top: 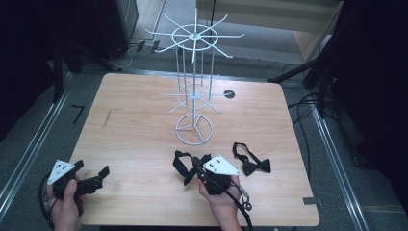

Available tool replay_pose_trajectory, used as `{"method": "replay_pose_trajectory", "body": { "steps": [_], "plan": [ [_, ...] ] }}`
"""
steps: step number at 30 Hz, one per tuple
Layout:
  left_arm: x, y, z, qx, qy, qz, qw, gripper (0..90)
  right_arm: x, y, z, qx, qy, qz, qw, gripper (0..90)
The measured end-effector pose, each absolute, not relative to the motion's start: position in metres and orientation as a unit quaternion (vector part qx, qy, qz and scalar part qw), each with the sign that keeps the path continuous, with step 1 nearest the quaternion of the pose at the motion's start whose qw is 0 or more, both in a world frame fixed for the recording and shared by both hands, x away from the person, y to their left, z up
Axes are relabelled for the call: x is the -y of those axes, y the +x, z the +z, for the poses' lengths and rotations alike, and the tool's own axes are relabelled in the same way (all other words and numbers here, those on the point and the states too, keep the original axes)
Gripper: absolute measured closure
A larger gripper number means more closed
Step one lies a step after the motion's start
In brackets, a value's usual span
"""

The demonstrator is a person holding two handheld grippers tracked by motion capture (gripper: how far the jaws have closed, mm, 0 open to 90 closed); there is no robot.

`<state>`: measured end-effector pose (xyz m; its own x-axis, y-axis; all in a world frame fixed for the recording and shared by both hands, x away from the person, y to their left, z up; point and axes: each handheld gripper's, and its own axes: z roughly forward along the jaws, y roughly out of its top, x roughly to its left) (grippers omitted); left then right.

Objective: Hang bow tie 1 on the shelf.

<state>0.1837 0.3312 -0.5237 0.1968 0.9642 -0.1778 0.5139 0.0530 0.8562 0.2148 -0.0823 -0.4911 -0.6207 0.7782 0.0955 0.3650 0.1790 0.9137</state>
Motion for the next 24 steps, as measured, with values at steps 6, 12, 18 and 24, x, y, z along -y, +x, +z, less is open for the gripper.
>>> {"method": "replay_pose_trajectory", "body": {
  "steps": [6,12,18,24],
  "plan": [
    [-0.331,0.184,-0.524,-0.579,0.638,0.258,0.437,0.0,0.086,0.213,-0.479,-0.728,0.385,0.526,0.212,89.8],
    [-0.331,0.184,-0.524,-0.579,0.638,0.258,0.437,0.0,0.089,0.212,-0.468,-0.719,0.384,0.536,0.221,89.8],
    [-0.331,0.183,-0.524,-0.579,0.638,0.258,0.438,0.0,0.092,0.211,-0.456,-0.710,0.382,0.545,0.230,89.8],
    [-0.331,0.184,-0.524,-0.580,0.637,0.258,0.438,0.0,0.095,0.212,-0.444,-0.703,0.377,0.553,0.241,89.8]
  ]
}}
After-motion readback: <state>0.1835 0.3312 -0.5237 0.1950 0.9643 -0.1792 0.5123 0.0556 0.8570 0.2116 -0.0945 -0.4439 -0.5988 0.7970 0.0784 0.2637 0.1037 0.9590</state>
